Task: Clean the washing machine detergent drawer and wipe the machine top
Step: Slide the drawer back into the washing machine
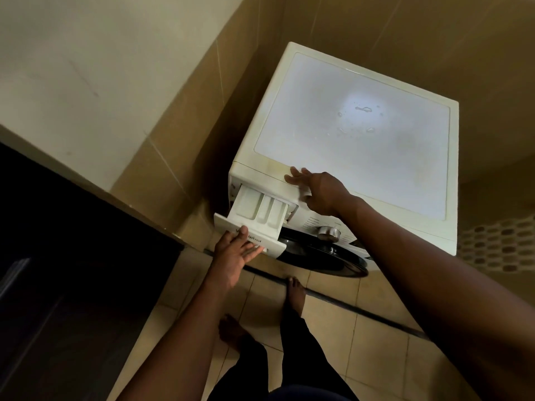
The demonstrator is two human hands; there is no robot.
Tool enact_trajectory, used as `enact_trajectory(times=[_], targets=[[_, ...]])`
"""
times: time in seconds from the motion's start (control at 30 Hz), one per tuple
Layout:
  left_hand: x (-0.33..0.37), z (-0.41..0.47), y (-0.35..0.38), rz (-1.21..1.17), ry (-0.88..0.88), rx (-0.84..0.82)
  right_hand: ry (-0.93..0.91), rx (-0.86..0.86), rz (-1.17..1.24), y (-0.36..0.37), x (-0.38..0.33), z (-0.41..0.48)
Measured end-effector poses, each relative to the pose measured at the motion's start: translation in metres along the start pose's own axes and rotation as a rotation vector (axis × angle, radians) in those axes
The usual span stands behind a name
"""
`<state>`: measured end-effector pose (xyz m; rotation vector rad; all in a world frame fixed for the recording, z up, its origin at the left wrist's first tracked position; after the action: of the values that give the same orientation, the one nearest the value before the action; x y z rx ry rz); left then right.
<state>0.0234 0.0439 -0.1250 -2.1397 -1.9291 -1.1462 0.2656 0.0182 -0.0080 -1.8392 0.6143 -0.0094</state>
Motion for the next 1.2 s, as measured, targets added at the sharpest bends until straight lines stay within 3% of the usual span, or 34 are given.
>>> enact_trajectory(times=[0.67, 1.2], targets=[[-0.016, -0.036, -0.031, -0.049, 0.011, 0.018, 0.047, -0.045, -0.089, 0.005, -0.01, -0.005], [0.03, 0.037, 0.057, -0.015, 0.044, 0.072, 0.045, -0.009, 0.042, 0.001, 0.006, 0.0]])
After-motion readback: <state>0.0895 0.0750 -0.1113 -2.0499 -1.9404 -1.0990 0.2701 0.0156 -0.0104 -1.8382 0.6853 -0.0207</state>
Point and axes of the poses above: each hand's wrist, its own z-axis towards the middle knuckle, its own y-axis out of the palm, x = y × z, the point moved 9 cm from there along z, towards the middle knuckle, and after that the axes turned 3 degrees about x, right-handed, at the moved point
